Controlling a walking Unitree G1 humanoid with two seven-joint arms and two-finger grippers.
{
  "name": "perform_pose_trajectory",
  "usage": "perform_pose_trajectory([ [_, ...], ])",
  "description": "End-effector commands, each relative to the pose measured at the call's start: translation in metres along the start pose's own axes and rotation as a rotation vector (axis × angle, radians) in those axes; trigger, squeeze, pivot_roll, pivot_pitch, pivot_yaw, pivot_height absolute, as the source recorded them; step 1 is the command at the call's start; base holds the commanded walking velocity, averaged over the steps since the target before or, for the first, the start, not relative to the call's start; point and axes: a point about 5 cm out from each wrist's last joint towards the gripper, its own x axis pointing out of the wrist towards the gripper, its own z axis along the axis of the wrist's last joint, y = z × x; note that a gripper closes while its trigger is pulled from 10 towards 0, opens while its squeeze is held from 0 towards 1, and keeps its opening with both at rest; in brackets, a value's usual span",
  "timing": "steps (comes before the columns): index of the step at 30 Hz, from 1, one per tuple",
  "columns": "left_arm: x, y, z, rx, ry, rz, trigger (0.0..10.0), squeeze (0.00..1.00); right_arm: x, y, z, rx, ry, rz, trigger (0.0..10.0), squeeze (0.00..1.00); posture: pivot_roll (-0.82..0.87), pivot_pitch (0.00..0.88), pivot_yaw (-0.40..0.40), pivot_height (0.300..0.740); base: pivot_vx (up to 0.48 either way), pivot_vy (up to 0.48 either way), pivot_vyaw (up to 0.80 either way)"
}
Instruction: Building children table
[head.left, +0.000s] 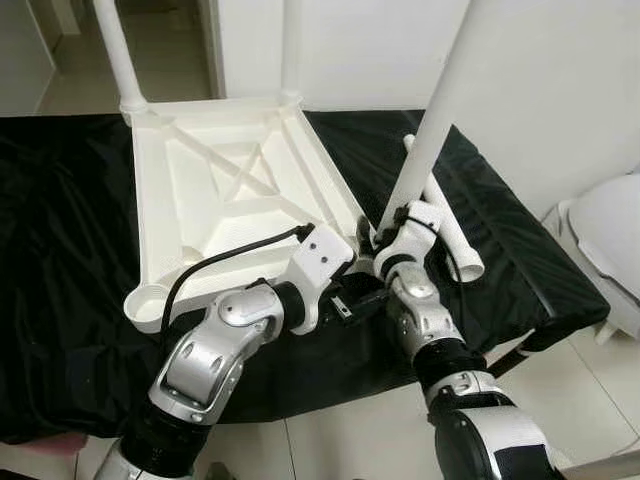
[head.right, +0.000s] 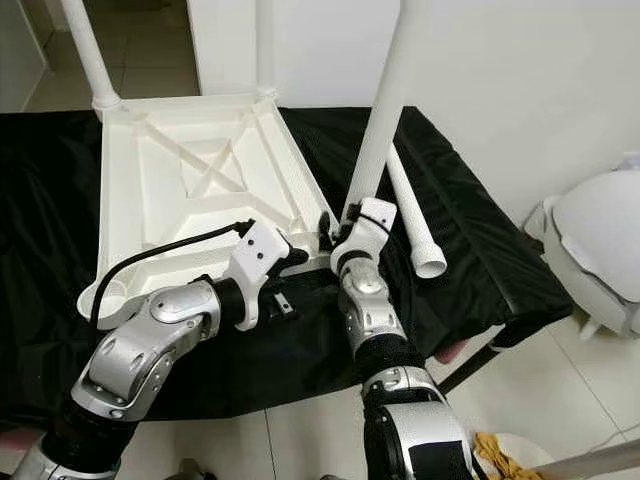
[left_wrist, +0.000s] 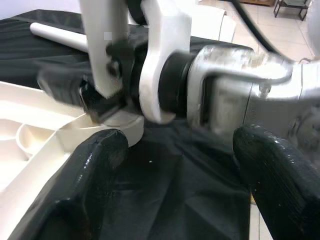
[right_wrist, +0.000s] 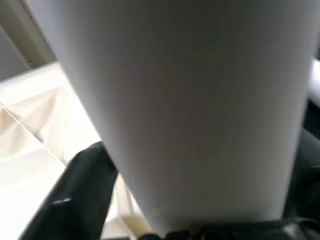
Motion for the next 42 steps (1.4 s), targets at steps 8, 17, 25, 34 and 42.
perform_pose_trajectory([
  [8, 0.001, -0.002, 0.000, -0.006, 0.002, 0.001, 10.0, 0.00, -0.003, -0.012, 0.001, 0.011, -0.002, 0.069, 10.0, 0.00, 0.01, 0.023, -0.082, 0.740, 0.000, 0.000, 0.00],
  [17, 0.000, 0.000, 0.001, -0.004, 0.001, 0.009, 10.0, 0.00, -0.008, -0.034, 0.002, -0.091, 0.021, 0.391, 10.0, 0.00, 0.01, 0.025, -0.076, 0.740, 0.000, 0.000, 0.00],
  [25, -0.002, 0.002, 0.001, 0.000, 0.002, 0.016, 10.0, 0.00, -0.013, -0.065, -0.003, -0.183, 0.108, 0.551, 10.0, 0.00, 0.02, 0.027, -0.068, 0.740, 0.000, 0.000, 0.00],
  [34, -0.003, 0.001, 0.002, 0.003, 0.010, 0.001, 10.0, 0.00, -0.004, -0.063, 0.003, -0.239, 0.131, 0.613, 10.0, 0.00, 0.02, 0.027, -0.051, 0.740, 0.000, 0.000, 0.00],
  [42, -0.004, -0.001, 0.001, 0.002, 0.017, -0.005, 10.0, 0.00, 0.002, -0.051, 0.003, -0.252, 0.144, 0.644, 10.0, 0.00, 0.04, 0.032, -0.052, 0.740, 0.000, 0.000, 0.00],
])
